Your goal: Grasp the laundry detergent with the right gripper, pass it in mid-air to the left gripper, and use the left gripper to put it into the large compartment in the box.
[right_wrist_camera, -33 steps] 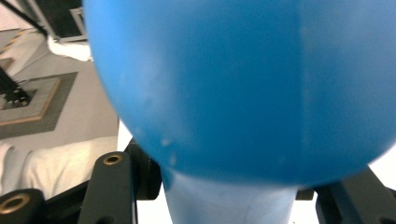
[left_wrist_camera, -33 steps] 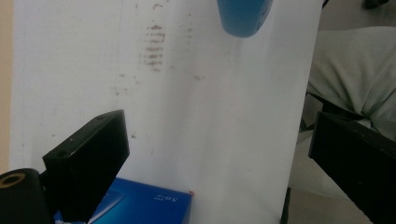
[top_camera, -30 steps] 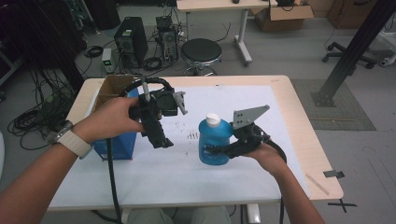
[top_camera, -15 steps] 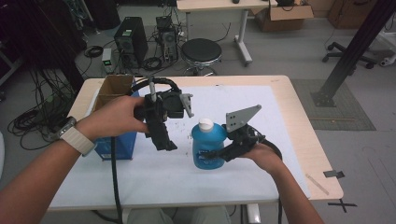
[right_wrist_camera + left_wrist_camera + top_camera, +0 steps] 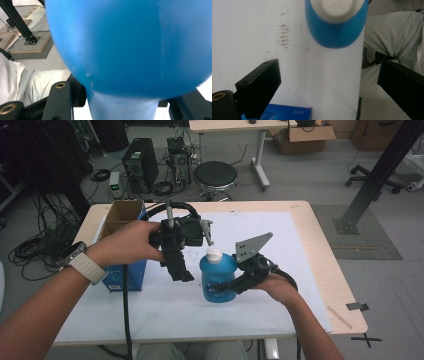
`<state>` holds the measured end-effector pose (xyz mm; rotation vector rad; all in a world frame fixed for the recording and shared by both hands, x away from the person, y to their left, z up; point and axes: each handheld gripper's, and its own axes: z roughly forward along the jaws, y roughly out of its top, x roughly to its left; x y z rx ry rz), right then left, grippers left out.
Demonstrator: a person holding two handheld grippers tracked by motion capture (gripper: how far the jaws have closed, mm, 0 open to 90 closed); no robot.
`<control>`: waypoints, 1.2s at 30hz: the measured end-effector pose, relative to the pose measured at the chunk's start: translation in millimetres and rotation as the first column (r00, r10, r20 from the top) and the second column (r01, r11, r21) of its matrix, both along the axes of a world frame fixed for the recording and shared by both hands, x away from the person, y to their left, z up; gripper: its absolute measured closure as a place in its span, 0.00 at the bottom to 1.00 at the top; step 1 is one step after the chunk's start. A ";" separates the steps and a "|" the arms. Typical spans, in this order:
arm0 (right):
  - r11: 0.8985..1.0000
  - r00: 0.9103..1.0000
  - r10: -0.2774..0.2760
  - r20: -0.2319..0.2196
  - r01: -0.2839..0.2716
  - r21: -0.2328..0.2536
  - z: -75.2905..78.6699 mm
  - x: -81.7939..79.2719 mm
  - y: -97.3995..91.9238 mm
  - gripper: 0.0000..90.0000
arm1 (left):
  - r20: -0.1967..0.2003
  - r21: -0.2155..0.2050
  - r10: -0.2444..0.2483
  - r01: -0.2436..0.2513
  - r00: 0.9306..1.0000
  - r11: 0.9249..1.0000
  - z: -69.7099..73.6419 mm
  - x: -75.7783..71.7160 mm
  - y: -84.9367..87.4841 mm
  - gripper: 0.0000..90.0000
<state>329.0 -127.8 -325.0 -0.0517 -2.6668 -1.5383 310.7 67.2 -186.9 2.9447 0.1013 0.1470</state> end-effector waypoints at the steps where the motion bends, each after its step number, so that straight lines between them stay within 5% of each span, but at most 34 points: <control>1: 1.000 1.000 0.000 0.000 0.000 0.000 0.0 0.0 0.0 0.49 | 0.000 0.000 0.000 0.000 1.000 1.000 0.0 0.0 0.0 0.06; 36: 0.999 1.000 0.000 0.011 0.001 -0.054 8.1 3.2 28.0 0.49 | 0.004 0.035 0.005 -0.005 1.000 0.999 -7.2 7.8 -24.0 0.06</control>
